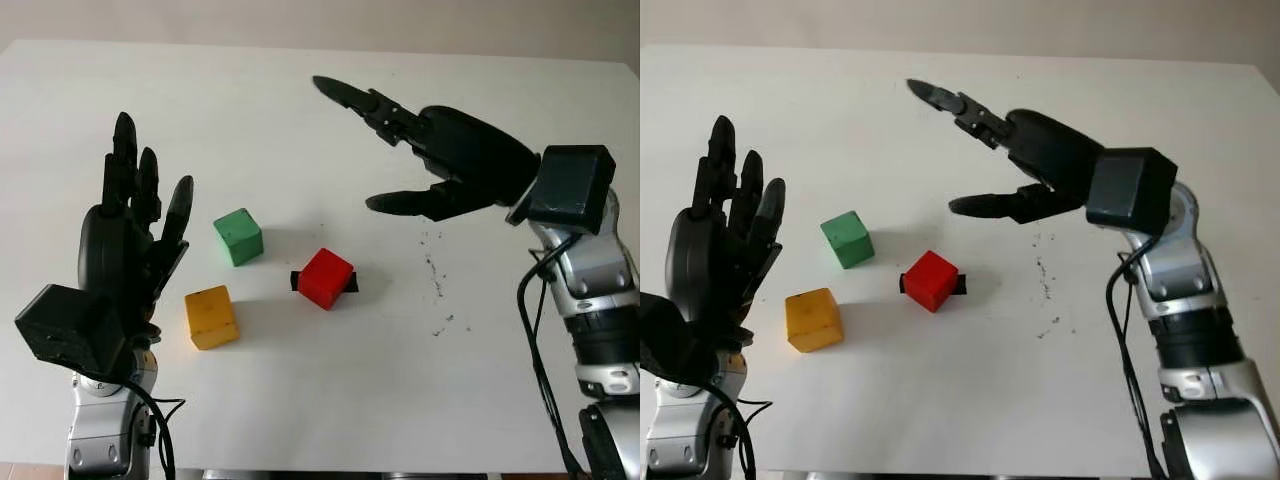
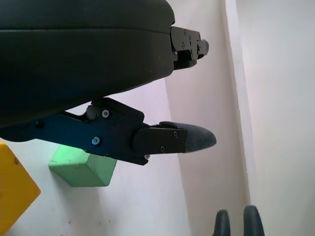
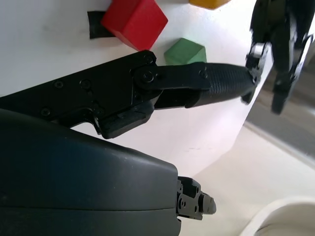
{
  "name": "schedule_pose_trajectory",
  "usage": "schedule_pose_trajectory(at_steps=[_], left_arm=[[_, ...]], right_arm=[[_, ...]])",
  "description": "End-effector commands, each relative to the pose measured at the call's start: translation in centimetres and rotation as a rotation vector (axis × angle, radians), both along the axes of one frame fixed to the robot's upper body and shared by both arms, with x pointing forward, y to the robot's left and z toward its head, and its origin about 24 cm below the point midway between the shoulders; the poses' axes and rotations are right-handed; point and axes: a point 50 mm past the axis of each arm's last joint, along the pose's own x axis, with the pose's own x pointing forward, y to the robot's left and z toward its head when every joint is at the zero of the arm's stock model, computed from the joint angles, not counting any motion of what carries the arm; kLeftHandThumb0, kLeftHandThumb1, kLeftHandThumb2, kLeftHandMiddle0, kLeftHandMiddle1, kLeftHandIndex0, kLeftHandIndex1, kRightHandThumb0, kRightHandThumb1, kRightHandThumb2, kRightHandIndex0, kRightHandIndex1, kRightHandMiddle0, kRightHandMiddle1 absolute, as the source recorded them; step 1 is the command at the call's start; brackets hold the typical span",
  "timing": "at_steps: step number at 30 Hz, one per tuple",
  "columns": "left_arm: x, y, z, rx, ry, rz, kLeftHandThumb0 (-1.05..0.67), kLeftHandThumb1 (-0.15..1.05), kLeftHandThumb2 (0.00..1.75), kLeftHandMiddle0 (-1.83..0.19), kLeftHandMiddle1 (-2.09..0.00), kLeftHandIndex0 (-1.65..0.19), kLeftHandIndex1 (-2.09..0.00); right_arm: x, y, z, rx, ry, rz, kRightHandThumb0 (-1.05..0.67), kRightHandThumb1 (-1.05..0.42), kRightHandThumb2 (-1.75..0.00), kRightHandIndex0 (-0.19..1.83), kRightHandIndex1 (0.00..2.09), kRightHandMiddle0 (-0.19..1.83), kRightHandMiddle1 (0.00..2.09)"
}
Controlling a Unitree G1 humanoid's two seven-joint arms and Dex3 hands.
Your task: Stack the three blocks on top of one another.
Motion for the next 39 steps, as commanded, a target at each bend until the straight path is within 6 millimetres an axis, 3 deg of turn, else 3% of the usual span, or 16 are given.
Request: schedule_pose_trajectory(at_steps=[1, 9, 17, 27, 39], left_arm=[[-0.8, 0.1, 0.7, 0.115, -0.001, 0.027, -0.6, 1.05, 0.32, -0.17, -0.09, -0.1, -0.11], [-3.7, 0.5, 2.6, 0.494, 0.069, 0.01, -0.69, 1.05, 0.19, -0.11, -0.05, -0.21, -0.12], [-5.5, 0.6, 4.7, 0.793, 0.201, -0.056, -0.74, 0.99, 0.06, -0.13, -0.05, -0.35, -0.13], [-6.5, 0.7, 4.8, 0.936, 0.291, -0.046, -0.82, 0.97, 0.05, -0.11, -0.05, -0.38, -0.1], [-6.8, 0.3, 4.4, 1.117, 0.331, 0.028, -0.84, 0.98, 0.06, -0.15, -0.06, -0.48, -0.13]], right_arm=[[-0.6, -0.2, -0.7, 0.04, 0.0, -0.038, -0.89, -1.05, -0.61, -0.19, 0.0, -0.19, 0.0], [-1.7, -0.4, -4.2, 0.246, 0.113, -0.211, -0.76, -1.05, -0.65, -0.19, 0.0, -0.19, 0.0], [-2.7, 0.7, -5.5, 0.503, 0.219, -0.299, -0.72, -1.05, -0.62, -0.19, 0.0, -0.19, 0.0], [-3.8, 1.8, -6.5, 0.655, 0.256, -0.325, -0.76, -1.05, -0.66, -0.19, 0.0, -0.19, 0.0], [-4.2, 1.3, -6.5, 0.66, 0.256, -0.359, -0.73, -1.05, -0.65, -0.19, 0.0, -0.19, 0.0]])
